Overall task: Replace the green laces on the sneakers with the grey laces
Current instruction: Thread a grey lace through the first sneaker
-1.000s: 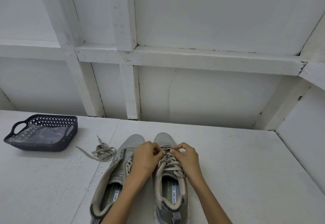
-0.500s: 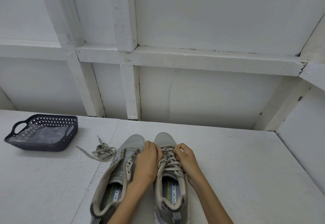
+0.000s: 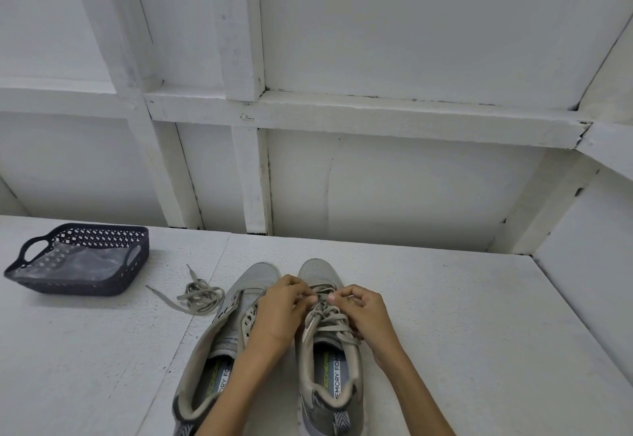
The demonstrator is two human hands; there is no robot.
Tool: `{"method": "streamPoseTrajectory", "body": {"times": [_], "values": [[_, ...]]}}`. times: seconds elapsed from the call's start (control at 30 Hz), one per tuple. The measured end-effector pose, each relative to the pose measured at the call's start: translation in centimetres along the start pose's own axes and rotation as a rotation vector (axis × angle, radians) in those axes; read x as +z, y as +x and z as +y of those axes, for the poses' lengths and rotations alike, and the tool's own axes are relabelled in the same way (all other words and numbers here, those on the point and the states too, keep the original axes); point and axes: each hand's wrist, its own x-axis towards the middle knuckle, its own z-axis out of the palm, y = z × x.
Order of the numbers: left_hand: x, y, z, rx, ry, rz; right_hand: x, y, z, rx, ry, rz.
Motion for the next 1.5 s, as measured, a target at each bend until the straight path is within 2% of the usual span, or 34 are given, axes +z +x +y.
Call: {"method": "streamPoseTrajectory", "body": {"times": [0.13, 0.27, 0.5, 0.8, 1.0, 1.13, 1.3, 1.5], "values": [[-0.6, 0.4, -0.1, -0.027, -0.053, -0.076, -0.3, 0.0, -0.2, 0.127, 0.098, -0.070], [-1.4, 1.0, 0.3, -0.059, -0.074, -0.146, -0.5, 0.2, 0.1, 0.161, 0.139, -0.099], [-1.1, 1.2, 1.4, -0.018, 0.204, -0.163, -0.3, 0.2, 0.1, 0.189, 0.211, -0.076], [-0.8, 0.6, 1.0, -0.101, 0.072, -0.171, -0.7, 0.8, 1.1, 0.252, 0.484, -0.039], [-1.0, -0.2, 0.4, -0.117, -0.157, -0.069, -1.0, -0.2, 0.9, 0.137, 0.343, 0.010], [-1.1, -0.8, 0.5, -0.047, -0.162, -0.097, -0.9, -1.0, -0.5, 0.098, 0.107, -0.034], [-1.3, -0.4, 0.4, -0.050, -0.140, -0.094, -0.8, -0.5, -1.2, 0.077, -0.106, -0.020], [-1.9, -0.6, 0.9, 0.036, -0.143, -0.071, -1.6, -0.5, -2.2, 0.107, -0.158, -0.104]]}}
